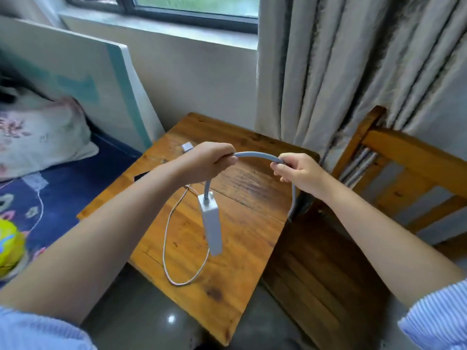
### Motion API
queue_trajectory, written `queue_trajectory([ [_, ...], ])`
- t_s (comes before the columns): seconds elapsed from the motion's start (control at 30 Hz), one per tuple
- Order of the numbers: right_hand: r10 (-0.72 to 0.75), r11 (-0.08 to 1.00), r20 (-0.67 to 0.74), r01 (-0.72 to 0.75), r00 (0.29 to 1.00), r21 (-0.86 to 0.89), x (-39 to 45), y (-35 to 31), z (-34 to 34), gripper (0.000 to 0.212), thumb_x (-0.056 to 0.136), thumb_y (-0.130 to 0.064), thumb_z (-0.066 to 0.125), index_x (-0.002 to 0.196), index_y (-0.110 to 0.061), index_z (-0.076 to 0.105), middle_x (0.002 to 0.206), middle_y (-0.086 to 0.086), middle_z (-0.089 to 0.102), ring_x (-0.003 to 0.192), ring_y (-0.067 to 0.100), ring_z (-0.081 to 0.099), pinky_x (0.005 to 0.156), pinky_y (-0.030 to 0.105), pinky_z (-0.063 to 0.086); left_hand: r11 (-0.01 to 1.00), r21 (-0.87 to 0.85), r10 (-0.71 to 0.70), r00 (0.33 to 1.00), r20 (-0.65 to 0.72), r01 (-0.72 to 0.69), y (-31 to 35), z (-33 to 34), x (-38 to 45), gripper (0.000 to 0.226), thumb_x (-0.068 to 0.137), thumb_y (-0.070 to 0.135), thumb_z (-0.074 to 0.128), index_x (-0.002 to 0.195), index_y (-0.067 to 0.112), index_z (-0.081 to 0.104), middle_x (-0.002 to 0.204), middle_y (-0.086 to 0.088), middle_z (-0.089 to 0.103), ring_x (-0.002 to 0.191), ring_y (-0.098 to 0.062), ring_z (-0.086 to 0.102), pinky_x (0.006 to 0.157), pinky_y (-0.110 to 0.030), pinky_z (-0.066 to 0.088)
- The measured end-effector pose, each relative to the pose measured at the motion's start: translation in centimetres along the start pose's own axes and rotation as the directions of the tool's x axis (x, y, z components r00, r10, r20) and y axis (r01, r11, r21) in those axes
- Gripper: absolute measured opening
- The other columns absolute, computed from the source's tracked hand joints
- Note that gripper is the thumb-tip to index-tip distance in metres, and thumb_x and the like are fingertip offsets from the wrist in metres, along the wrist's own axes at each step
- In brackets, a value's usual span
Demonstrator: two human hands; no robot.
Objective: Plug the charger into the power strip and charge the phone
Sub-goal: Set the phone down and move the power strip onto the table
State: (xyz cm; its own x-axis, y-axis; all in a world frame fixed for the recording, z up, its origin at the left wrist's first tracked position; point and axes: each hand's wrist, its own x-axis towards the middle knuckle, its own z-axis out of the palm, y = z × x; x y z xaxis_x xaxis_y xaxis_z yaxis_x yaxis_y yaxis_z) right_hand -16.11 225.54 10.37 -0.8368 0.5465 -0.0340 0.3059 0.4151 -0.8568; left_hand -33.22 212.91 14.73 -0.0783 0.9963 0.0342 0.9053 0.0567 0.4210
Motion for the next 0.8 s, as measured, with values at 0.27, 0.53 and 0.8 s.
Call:
queue_trajectory([
  [0.27, 0.068, 0.996, -0.288, -0.049, 0.955, 0.072, 2.2, -3.3, 7.1, 0.042, 0.084, -0.001, 0.050, 0.047, -0.020, 0.046, 0.048, -0.001, 0.036, 0.043, 0.002, 0.040, 0.049, 0.018, 0.032, 0.996, -0.026, 0.089, 0.966, 0.242, -0.085, -8.2, -1.8, -0.6, 0.016, 0.090, 0.011, 0.051, 0.088, -0.003, 0.058, 0.076, -0.009, 0.055, 0.072, -0.026, 0.049, 0.063, -0.030, 0.042],
  [0.53, 0.179, 0.982, -0.597, -0.101, 0.782, 0.162, 1.9, -5.6, 11.6, 0.040, 0.077, -0.004, 0.052, 0.041, -0.020, 0.044, 0.042, -0.004, 0.036, 0.037, -0.002, 0.039, 0.046, 0.011, 0.033, 0.977, -0.169, 0.182, 0.916, 0.356, -0.129, -14.0, 1.5, -0.4, 0.014, 0.085, 0.002, 0.054, 0.077, 0.010, 0.047, 0.076, -0.002, 0.050, 0.077, -0.022, 0.046, 0.070, -0.030, 0.038],
  [0.8, 0.295, 0.955, -0.669, -0.196, 0.682, 0.221, -0.3, -4.3, 10.3, 0.023, 0.060, -0.013, 0.047, 0.038, -0.018, 0.042, 0.026, -0.013, 0.038, 0.033, 0.000, 0.034, 0.038, 0.004, 0.029, 0.952, -0.298, 0.194, 0.896, 0.399, -0.073, -16.7, 6.4, -0.6, 0.015, 0.087, 0.000, 0.049, 0.079, 0.013, 0.048, 0.084, -0.005, 0.051, 0.079, -0.021, 0.045, 0.068, -0.028, 0.038],
])
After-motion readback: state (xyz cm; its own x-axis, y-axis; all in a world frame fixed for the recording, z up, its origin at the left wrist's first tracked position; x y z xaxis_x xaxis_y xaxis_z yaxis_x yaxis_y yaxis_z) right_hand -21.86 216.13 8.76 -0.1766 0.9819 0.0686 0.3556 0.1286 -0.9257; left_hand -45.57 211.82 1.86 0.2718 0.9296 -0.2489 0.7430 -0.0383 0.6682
